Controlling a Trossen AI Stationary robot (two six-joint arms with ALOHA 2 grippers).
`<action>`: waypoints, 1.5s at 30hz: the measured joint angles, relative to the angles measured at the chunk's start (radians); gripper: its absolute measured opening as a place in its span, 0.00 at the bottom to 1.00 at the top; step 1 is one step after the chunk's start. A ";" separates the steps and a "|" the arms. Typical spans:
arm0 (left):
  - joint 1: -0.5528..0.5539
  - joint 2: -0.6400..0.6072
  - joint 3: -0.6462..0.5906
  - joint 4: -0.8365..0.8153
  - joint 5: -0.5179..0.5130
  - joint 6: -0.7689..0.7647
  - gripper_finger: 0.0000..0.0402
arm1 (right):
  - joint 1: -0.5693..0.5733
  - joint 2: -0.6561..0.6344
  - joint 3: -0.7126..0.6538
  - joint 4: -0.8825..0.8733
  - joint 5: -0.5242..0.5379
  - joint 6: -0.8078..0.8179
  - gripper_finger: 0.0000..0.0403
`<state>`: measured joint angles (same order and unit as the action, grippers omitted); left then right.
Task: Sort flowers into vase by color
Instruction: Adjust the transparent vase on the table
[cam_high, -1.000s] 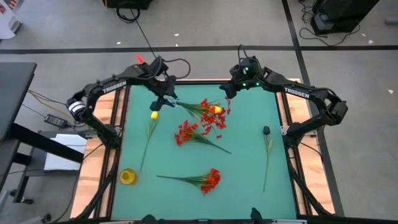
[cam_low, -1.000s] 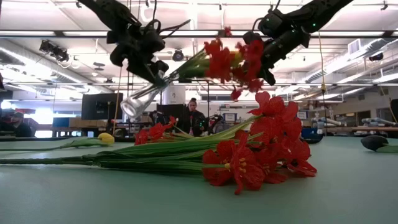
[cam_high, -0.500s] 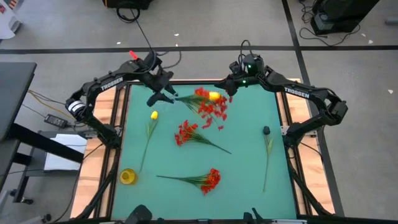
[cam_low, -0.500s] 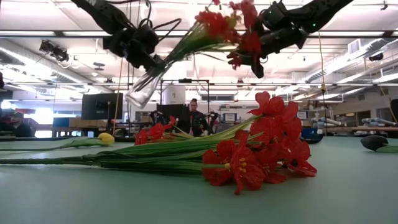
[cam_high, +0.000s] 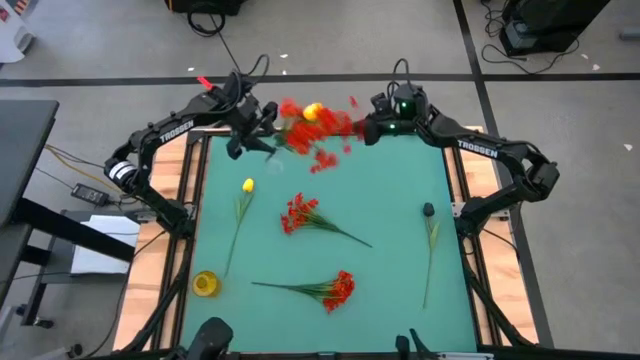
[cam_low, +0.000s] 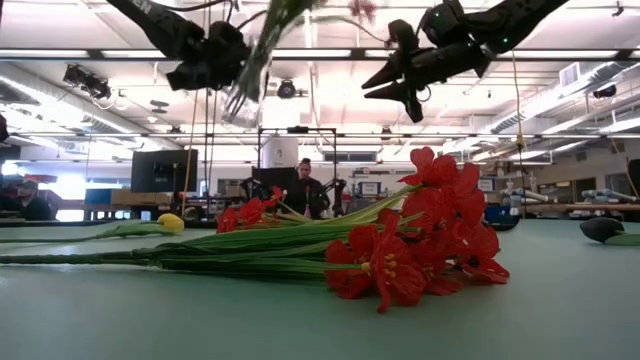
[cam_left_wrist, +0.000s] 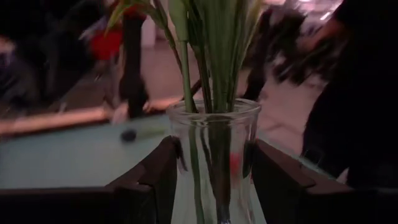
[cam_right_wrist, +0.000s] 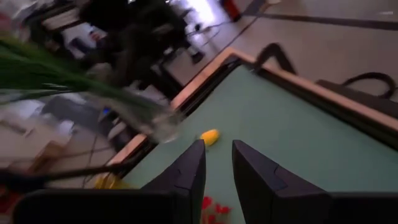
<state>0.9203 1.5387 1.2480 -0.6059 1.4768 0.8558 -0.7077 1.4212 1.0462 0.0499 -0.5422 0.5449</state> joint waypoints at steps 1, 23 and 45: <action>0.000 -0.001 0.000 0.034 0.031 -0.032 0.44 | -0.003 0.000 0.000 -0.003 0.012 0.003 0.22; 0.134 -0.035 0.000 0.554 -0.649 -0.775 0.47 | -0.028 0.000 0.000 -0.009 0.109 0.057 0.22; 0.025 -0.184 -0.084 1.150 -0.437 -1.095 0.45 | -0.024 0.000 -0.001 0.035 0.030 0.028 0.22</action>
<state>0.9450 1.3550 1.1640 0.5442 1.0394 -0.2397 -0.7313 1.4212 1.0451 0.0848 -0.5125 0.5728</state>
